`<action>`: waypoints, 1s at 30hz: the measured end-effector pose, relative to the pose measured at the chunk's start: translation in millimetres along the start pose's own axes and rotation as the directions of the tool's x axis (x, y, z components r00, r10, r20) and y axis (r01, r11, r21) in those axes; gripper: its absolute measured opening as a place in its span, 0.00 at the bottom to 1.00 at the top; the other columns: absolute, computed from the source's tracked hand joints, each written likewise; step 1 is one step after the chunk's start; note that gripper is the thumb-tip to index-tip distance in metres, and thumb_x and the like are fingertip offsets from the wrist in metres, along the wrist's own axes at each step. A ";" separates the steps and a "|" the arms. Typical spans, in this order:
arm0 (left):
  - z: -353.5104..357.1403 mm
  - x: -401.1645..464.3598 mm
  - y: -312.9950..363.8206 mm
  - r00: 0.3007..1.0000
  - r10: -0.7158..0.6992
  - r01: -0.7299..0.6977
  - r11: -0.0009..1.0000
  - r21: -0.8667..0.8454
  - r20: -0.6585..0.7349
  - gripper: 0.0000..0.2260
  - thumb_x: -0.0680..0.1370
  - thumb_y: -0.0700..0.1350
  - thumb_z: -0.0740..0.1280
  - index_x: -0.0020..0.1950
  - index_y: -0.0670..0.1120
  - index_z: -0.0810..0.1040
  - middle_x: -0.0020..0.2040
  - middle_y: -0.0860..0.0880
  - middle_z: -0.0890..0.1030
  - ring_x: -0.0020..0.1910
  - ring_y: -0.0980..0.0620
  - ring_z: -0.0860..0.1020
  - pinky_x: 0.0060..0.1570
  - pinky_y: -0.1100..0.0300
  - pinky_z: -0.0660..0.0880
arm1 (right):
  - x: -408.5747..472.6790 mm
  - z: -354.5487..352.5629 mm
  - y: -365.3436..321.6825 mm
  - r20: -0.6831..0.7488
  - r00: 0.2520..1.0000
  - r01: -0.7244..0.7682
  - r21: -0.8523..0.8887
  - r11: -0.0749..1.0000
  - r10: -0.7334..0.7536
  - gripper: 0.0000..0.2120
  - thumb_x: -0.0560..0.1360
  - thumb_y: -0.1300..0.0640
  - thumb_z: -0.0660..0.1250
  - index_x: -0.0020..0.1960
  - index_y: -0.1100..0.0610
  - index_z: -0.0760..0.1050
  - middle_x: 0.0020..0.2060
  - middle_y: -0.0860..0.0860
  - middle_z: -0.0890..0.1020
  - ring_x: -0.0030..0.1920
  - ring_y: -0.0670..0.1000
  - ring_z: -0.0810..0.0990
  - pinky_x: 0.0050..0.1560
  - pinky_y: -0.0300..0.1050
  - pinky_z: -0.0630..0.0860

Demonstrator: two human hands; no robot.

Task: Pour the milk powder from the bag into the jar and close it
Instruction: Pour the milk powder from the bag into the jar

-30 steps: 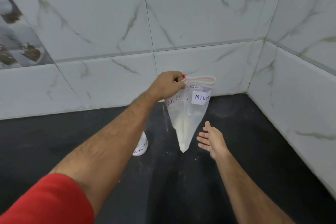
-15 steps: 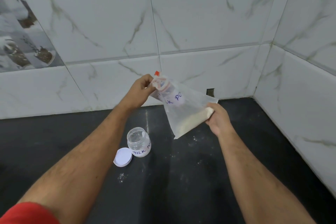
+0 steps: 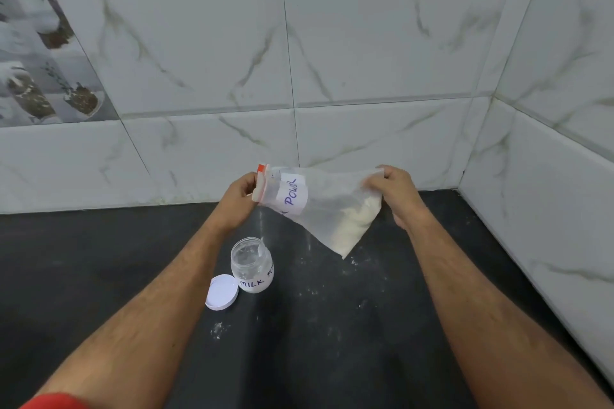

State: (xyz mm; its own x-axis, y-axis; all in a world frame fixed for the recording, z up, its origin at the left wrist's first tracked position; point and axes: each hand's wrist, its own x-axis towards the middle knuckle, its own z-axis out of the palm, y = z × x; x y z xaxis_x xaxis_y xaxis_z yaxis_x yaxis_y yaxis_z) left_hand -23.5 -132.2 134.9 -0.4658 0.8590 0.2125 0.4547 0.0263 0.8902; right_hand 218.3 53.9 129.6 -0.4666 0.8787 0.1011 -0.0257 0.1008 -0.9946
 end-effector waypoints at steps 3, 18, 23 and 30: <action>0.0 -4.1 -1.5 1.000 0.014 -0.013 0.999 -0.038 0.028 0.14 0.74 0.49 0.63 0.54 0.43 0.78 0.45 0.51 0.82 0.41 0.63 0.80 0.41 0.72 0.74 | -2.6 2.0 -9.4 -0.029 0.999 0.018 -0.006 1.000 -0.018 0.08 0.68 0.64 0.65 0.33 0.63 0.68 0.34 0.55 0.69 0.38 0.51 0.68 0.38 0.46 0.65; -8.1 -3.0 -22.9 0.992 -0.101 0.095 0.992 -0.078 -0.072 0.14 0.68 0.48 0.73 0.48 0.39 0.81 0.47 0.45 0.83 0.44 0.48 0.80 0.48 0.51 0.78 | -11.0 4.4 -8.5 0.092 0.995 -0.044 -0.030 0.999 0.047 0.05 0.79 0.62 0.65 0.44 0.56 0.74 0.46 0.55 0.84 0.47 0.53 0.84 0.44 0.50 0.83; -7.3 3.4 -33.1 0.986 -0.093 0.093 0.996 -0.004 -0.139 0.07 0.73 0.37 0.73 0.49 0.39 0.81 0.56 0.43 0.82 0.54 0.46 0.81 0.55 0.50 0.79 | -13.8 9.3 -3.8 0.056 0.998 0.029 -0.077 0.997 -0.024 0.05 0.81 0.62 0.61 0.48 0.57 0.74 0.36 0.48 0.86 0.41 0.48 0.84 0.51 0.54 0.79; -7.4 6.0 -33.4 0.990 -0.056 0.057 0.998 0.000 -0.129 0.09 0.72 0.37 0.73 0.51 0.41 0.82 0.56 0.42 0.82 0.54 0.45 0.81 0.51 0.55 0.77 | -8.7 7.2 0.4 -0.029 0.999 -0.023 -0.058 0.998 0.021 0.08 0.80 0.58 0.62 0.56 0.60 0.76 0.50 0.56 0.85 0.50 0.54 0.85 0.58 0.60 0.80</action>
State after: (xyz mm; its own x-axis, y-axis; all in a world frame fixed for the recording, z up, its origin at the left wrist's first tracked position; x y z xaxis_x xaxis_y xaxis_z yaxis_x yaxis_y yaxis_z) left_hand -47.1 -131.8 109.4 -0.5848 0.7829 0.2122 0.4278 0.0754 0.9007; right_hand 216.0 42.9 128.2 -0.4407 0.8940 0.0807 0.0362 0.1076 -0.9935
